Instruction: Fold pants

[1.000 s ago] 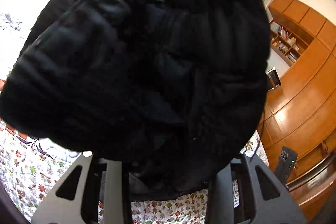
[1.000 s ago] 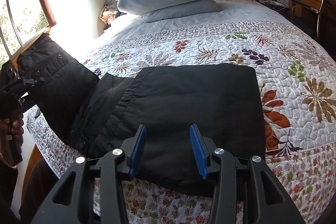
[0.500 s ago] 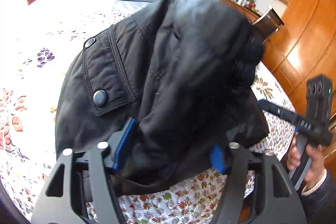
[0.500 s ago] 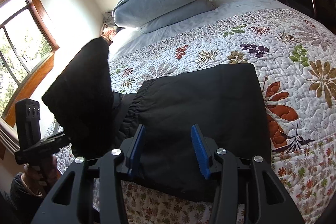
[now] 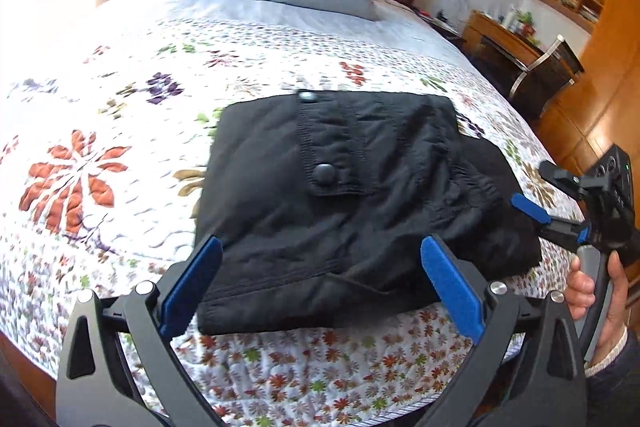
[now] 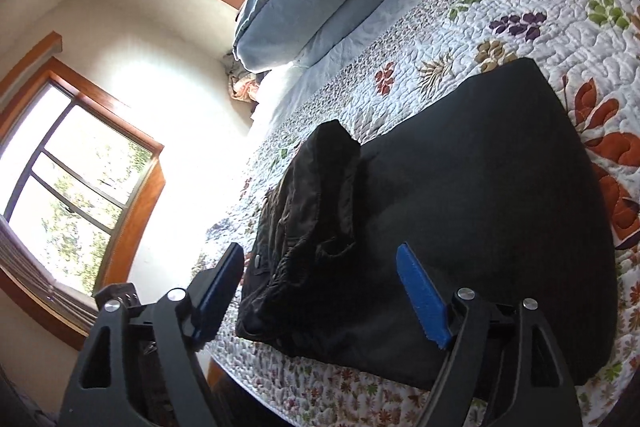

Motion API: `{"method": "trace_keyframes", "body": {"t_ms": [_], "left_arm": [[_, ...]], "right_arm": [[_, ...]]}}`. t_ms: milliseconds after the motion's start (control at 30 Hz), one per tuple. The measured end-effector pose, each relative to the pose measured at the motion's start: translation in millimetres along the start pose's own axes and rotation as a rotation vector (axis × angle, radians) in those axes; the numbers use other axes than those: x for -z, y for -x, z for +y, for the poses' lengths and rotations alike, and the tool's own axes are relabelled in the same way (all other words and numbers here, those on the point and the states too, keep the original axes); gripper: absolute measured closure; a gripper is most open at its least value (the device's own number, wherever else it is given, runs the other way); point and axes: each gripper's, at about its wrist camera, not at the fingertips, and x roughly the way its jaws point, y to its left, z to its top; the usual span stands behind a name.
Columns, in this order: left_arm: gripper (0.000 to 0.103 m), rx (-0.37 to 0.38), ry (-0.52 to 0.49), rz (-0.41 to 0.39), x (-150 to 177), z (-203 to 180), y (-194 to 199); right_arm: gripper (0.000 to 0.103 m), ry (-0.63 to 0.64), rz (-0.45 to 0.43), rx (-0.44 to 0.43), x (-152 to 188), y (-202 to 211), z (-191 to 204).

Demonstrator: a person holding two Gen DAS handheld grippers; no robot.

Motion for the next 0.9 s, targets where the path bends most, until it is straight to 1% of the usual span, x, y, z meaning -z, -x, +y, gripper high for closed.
{"method": "trace_keyframes", "body": {"t_ms": [67, 133, 267, 333, 433, 500, 567, 700, 767, 833, 867, 900], "left_arm": [[0.003, -0.065, 0.085, 0.014, 0, 22, 1], [0.003, -0.125, 0.159, 0.045, 2, 44, 1], [0.003, -0.175, 0.287, 0.106, 13, 80, -5], [0.003, -0.169, 0.339, 0.121, 19, 95, -5], [0.003, -0.149, 0.390, 0.128, 26, 103, -7], [0.003, -0.135, 0.402, 0.130, 28, 106, -8], [0.003, -0.123, 0.400, 0.136, 28, 106, -8], [0.003, -0.113, 0.371, 0.128, 28, 104, -6], [0.003, -0.103, 0.367, 0.122, 29, 105, -5], [0.003, -0.093, 0.380, 0.111, 30, 108, -4], [0.003, -0.089, 0.390, 0.109, 31, 110, -4], [0.003, -0.083, 0.401, 0.112, 32, 111, -4]], "right_arm": [[0.022, -0.030, 0.015, -0.020, 0, -9, -3], [0.021, -0.057, 0.021, -0.047, -1, -16, -6], [0.021, -0.149, 0.046, -0.151, 0, -35, -11], [0.020, -0.187, 0.058, -0.169, 1, -48, -12], [0.015, -0.203, 0.065, -0.149, 2, -63, -8], [0.011, -0.199, 0.068, -0.125, 1, -70, -5], [0.010, -0.182, 0.081, -0.086, 1, -77, 0], [0.011, -0.092, 0.134, 0.060, 3, -97, 20], [0.010, -0.099, 0.131, 0.058, 6, -98, 24], [0.013, -0.115, 0.117, 0.063, 9, -98, 24], [0.022, -0.114, 0.110, 0.067, 9, -98, 24], [0.035, -0.114, 0.111, 0.077, 9, -99, 23]]}}
